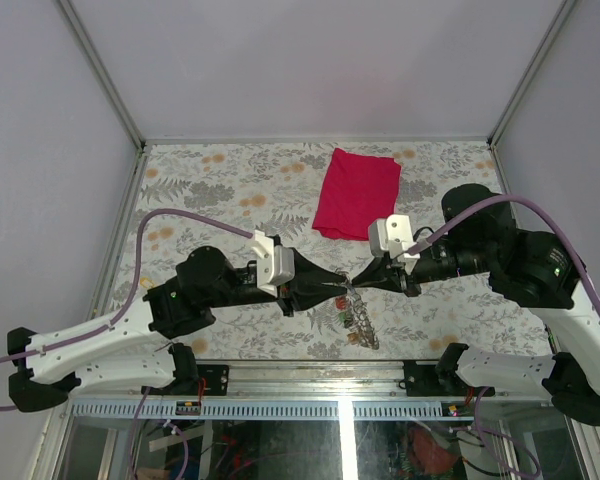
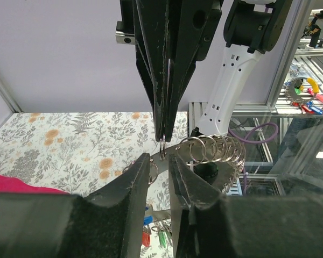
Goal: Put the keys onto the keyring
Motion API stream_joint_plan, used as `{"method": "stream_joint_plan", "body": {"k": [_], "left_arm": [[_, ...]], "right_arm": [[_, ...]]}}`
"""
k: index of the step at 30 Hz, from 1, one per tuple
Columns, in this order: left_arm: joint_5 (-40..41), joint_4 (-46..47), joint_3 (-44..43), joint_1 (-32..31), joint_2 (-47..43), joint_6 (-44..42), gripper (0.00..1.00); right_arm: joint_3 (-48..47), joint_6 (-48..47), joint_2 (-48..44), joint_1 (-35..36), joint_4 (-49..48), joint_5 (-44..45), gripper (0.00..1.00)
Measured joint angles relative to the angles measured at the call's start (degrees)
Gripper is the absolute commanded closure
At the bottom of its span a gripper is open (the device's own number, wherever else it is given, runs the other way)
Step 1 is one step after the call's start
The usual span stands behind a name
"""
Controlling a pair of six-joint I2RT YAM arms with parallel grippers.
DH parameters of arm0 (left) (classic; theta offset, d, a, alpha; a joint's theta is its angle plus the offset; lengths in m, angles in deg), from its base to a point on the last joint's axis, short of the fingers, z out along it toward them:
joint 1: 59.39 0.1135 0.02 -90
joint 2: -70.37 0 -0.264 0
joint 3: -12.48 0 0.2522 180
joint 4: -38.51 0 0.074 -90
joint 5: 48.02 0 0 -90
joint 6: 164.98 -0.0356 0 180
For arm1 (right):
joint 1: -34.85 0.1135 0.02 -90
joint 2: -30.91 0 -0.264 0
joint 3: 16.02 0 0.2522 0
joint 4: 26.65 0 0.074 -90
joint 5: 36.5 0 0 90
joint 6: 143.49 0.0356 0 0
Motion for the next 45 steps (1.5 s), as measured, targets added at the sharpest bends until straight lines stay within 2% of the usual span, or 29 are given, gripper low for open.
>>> {"method": "stream_joint_plan", "body": {"k": [18, 22, 25, 29, 31, 33, 35, 38, 45], "left_arm": [[-1.4, 0.1, -0.5, 0.0, 1.6, -0.2, 0.79], [-1.4, 0.1, -0.7, 0.0, 1.6, -0.4, 0.86], [-1.4, 0.1, -0.7, 0.0, 1.6, -0.5, 0.99], [-1.7, 0.1, -0.8, 0.0, 1.6, -0.6, 1.0], [-1.8, 0.0, -0.8, 0.0, 1.6, -0.6, 1.0], [-1.8, -0.2, -0.8, 0.0, 1.5, -0.6, 1.0], [-1.6, -0.3, -0.7, 0.0, 1.2, -0.3, 1.0], [-1.2, 0.4, -0.1, 0.0, -0.2, 0.3, 1.0], [-1.3, 5.0, 1.0, 0.0, -4.0, 2.1, 1.0]], "right_arm": [[0.7, 0.0, 0.0, 0.0, -0.9, -1.2, 1.0], [0.7, 0.0, 0.0, 0.0, -0.9, -1.2, 1.0], [0.7, 0.0, 0.0, 0.0, -0.9, -1.2, 1.0], [0.7, 0.0, 0.0, 0.0, -0.9, -1.2, 1.0], [1.0, 0.0, -0.1, 0.0, -1.1, -1.2, 0.94], [2.0, 0.1, -0.6, 0.0, -1.9, -1.2, 0.82], [4.4, 0.5, -2.1, 0.0, -4.7, -0.9, 0.75], [11.3, 2.1, -7.0, 0.0, -12.9, -0.2, 0.71], [28.6, 11.0, -19.6, 0.0, -37.4, 2.0, 0.69]]}}
